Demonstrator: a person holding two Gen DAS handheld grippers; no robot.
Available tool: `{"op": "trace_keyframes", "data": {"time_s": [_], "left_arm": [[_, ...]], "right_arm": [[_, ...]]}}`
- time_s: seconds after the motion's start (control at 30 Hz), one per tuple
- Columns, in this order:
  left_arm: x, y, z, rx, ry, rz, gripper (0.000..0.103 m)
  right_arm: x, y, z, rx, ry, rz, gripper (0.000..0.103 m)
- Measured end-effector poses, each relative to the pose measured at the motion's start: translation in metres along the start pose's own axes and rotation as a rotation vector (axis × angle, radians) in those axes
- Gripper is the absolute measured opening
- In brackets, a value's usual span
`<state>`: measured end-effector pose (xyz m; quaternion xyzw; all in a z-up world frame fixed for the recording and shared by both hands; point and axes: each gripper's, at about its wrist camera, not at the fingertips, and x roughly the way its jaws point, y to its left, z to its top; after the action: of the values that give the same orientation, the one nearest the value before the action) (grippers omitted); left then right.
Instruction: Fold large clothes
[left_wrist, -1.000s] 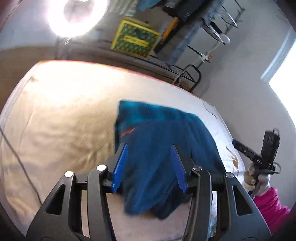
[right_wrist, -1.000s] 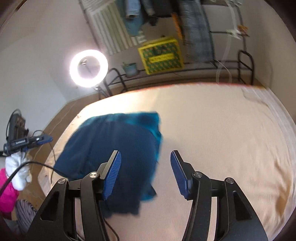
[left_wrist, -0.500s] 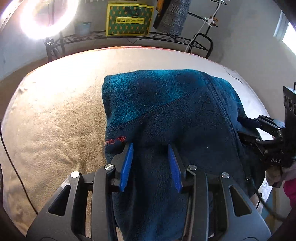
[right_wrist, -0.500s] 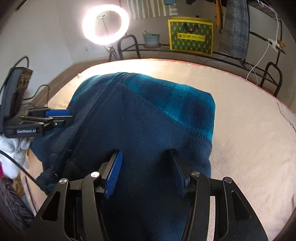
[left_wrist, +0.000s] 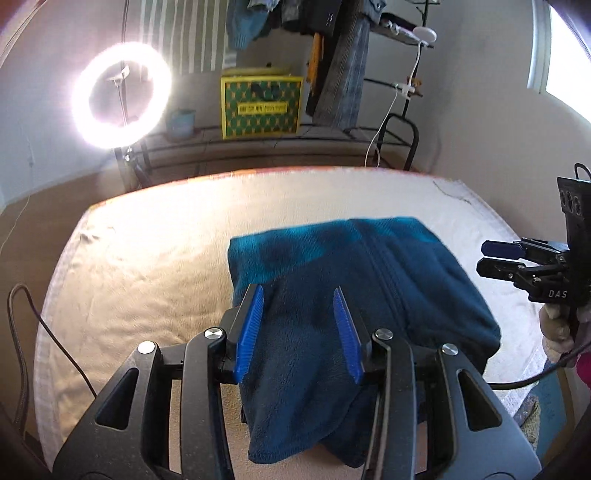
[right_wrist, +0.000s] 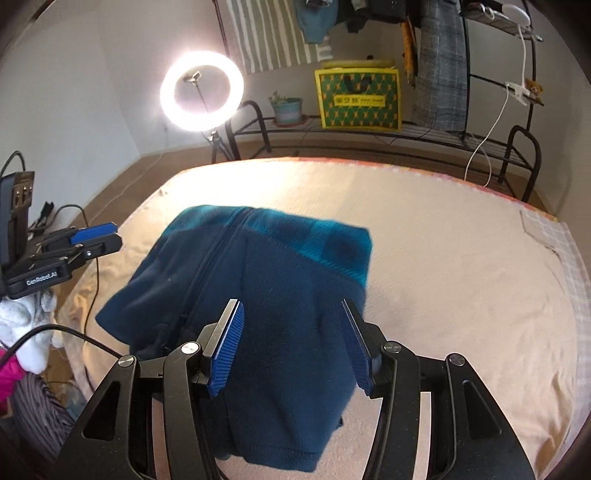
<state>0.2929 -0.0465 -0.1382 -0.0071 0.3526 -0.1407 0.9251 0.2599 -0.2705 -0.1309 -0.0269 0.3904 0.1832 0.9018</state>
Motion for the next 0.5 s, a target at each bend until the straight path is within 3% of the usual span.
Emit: {"op": "trace_keyframes", "data": {"time_s": [0.13, 0.2, 0.27, 0.37, 0.5], "left_arm": [[0.002, 0.002, 0.006, 0.011, -0.008, -0.005, 0.041], [0.005, 0.005, 0.006, -0.002, 0.000, -0.011, 0.044], [0.012, 0.013, 0.003, -0.037, 0.030, -0.054, 0.062], [0.026, 0.030, -0.002, -0.112, 0.109, -0.127, 0.065], [0.041, 0.054, -0.010, -0.214, 0.166, -0.192, 0.065]], "right_arm": [[-0.001, 0.007, -0.001, -0.028, -0.005, -0.027, 0.053], [0.002, 0.012, -0.001, -0.039, 0.002, -0.048, 0.057], [0.007, 0.016, -0.001, -0.036, 0.018, -0.095, 0.063], [0.016, 0.022, 0.001, -0.007, 0.085, -0.189, 0.070], [0.017, 0.031, 0.004, 0.008, 0.105, -0.242, 0.071]]}}
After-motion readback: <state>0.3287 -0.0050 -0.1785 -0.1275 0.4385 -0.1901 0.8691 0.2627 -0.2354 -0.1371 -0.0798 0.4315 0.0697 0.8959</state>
